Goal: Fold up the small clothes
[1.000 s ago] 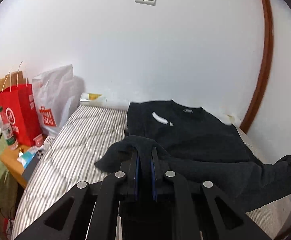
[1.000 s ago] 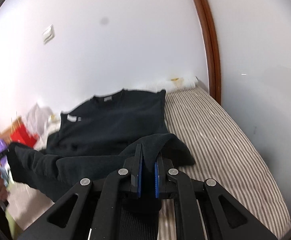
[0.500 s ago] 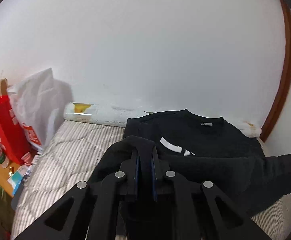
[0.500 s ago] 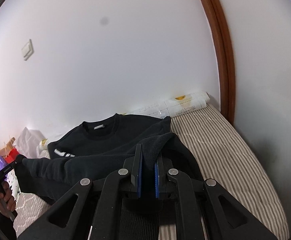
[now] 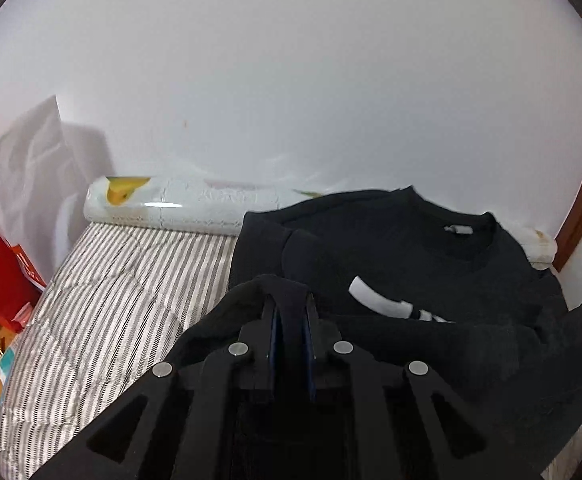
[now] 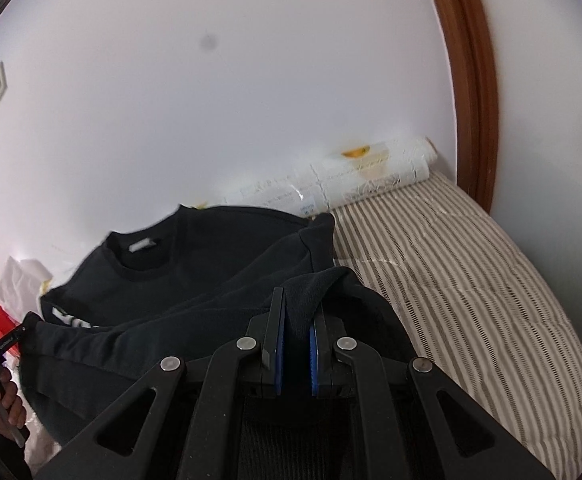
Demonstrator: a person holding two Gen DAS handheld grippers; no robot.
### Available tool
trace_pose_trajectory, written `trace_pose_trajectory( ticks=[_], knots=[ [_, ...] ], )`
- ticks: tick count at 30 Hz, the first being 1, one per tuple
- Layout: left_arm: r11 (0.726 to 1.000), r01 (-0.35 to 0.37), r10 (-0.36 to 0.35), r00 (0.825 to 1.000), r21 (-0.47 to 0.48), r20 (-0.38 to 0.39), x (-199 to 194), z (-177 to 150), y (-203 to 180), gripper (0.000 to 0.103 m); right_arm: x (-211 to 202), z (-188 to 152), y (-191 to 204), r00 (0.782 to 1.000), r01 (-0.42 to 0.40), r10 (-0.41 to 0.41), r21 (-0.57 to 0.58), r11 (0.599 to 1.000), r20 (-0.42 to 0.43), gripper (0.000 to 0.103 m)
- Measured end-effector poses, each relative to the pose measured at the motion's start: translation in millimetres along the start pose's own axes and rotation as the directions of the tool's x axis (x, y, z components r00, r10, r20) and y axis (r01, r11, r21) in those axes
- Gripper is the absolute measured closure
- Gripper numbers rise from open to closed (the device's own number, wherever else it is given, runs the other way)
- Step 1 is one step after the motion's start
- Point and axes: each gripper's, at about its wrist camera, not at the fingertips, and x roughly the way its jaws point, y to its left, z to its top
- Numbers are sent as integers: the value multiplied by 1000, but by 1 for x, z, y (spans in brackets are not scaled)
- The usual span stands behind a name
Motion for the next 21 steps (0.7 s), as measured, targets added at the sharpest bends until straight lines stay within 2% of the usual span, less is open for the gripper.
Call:
trace_pose_trajectory(
  ticks=[7, 13, 19, 21],
  knots=[
    [999, -31, 31, 1000, 37, 0, 11, -4, -1, 89, 36, -8, 8, 997, 61, -63, -44, 997, -35, 94],
    [999, -37, 38, 999, 31, 0, 19, -9, 0, 88, 46, -16, 16, 993, 108, -112, -120, 987, -31, 94],
    [998, -51, 51, 999, 44, 2, 22, -10, -2, 87, 49, -17, 11, 993, 98, -103, -101, 990, -54, 93],
    [998, -48, 48, 999, 34, 2, 22, -9, -1, 83, 50, -17, 12, 993, 101, -108, -106, 989, -55, 92]
  ],
)
